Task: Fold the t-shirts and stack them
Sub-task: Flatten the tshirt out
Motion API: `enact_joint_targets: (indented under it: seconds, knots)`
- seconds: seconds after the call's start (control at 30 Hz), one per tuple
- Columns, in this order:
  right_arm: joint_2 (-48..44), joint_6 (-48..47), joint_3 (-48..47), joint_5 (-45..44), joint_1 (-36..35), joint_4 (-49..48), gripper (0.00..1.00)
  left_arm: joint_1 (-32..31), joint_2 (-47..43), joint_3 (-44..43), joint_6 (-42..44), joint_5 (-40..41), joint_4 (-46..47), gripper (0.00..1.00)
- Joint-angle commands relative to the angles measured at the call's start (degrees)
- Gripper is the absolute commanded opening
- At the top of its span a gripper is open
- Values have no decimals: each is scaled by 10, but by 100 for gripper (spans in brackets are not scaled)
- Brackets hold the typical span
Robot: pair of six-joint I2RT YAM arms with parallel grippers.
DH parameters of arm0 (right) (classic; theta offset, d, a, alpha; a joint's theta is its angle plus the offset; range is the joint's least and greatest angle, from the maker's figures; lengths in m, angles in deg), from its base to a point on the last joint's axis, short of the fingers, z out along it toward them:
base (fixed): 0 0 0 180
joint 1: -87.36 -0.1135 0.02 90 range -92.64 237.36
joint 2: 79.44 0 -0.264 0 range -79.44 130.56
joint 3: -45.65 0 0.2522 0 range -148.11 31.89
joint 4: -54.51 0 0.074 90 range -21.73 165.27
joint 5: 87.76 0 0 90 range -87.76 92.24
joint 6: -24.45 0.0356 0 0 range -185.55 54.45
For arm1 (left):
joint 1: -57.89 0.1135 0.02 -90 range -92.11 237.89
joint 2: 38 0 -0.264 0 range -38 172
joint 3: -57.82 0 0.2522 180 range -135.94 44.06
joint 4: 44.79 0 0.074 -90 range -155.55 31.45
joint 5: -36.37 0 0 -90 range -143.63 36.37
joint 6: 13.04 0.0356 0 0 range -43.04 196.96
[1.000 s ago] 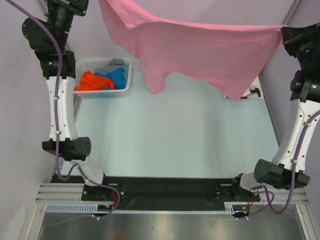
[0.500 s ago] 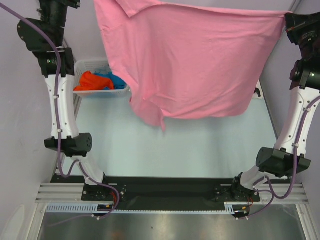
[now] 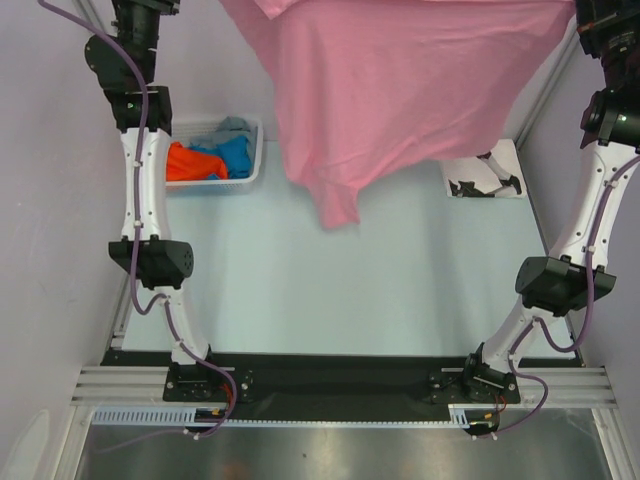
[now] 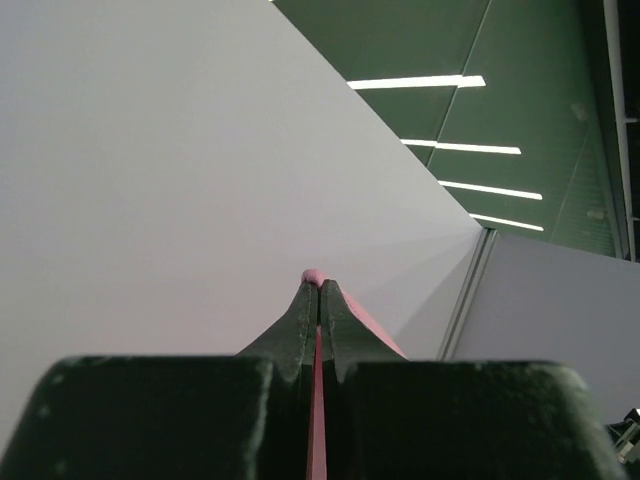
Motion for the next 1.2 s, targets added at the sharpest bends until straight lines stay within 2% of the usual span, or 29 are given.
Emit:
enact_joint_targets:
  seconds: [0.0, 0.17, 0.2, 0.27, 0.3, 0.33, 0.4, 0.43, 0.5, 0.53, 0.57, 0.6, 0.63, 0.67, 0.7, 0.73, 0.83, 0.87, 0.9, 0.97, 1.0, 1.17]
  knots:
    - [-16, 5, -17, -20, 8, -31, 0, 22, -21, -35, -15, 47, 62, 0]
    - [-52, 1, 21, -13, 9, -13, 0, 35, -50, -20, -22, 19, 45, 0]
    - [-70, -4, 44, -10, 9, -6, 0, 37, -59, -10, -22, -9, 38, 0]
    - [-95, -12, 78, -5, 9, 29, 0, 42, -107, 50, -20, -44, 29, 0]
    - [-127, -15, 131, -2, 9, 41, 0, 43, -134, 89, -17, -78, 28, 0]
    - [-143, -18, 159, 3, 9, 71, 0, 42, -165, 190, -4, -90, 29, 0]
    - [-187, -26, 238, 12, 9, 92, 0, 41, -277, 319, 14, -106, 36, 0]
    - [-240, -27, 335, 18, 9, 99, 0, 41, -314, 446, 34, -113, 37, 0]
    - [-295, -33, 427, 22, 1, 112, 0, 38, -425, 558, 59, -116, 13, 0]
    - [-346, -41, 511, 5, -14, 140, 0, 34, -463, 658, 77, -129, 10, 0]
    - [-367, -59, 545, -7, -50, 155, 0, 28, -494, 699, 94, -128, -43, 0]
    - [-389, -83, 581, -19, -76, 171, 0, 4, -558, 730, 121, -108, -98, 0]
    - [-426, -94, 643, -39, -97, 196, 0, -15, -587, 779, 178, -20, -151, 0]
    - [-446, -104, 679, -46, -143, 208, 0, -48, -611, 798, 207, 13, -225, 0]
    - [-461, -120, 706, -52, -161, 223, 0, -93, -636, 817, 230, 36, -261, 0]
    - [-474, -126, 730, -67, -177, 273, 0, -107, -670, 849, 251, 57, -289, 0]
    - [-535, -136, 846, -71, -236, 348, 0, -120, -753, 928, 216, 151, -416, 0]
    - [-552, -130, 873, -76, -248, 366, 0, -119, -770, 944, 203, 224, -496, 0]
    - [-582, -122, 931, -72, -268, 396, 0, -119, -786, 958, 181, 264, -539, 0]
    - [-600, -97, 974, -64, -279, 428, 0, -119, -843, 1008, 113, 329, -612, 0]
    - [-616, -88, 1005, -77, -290, 461, 0, -119, -859, 1036, 75, 345, -632, 0]
    - [-637, -47, 1063, -81, -298, 491, 0, -118, -908, 1086, -52, 415, -770, 3]
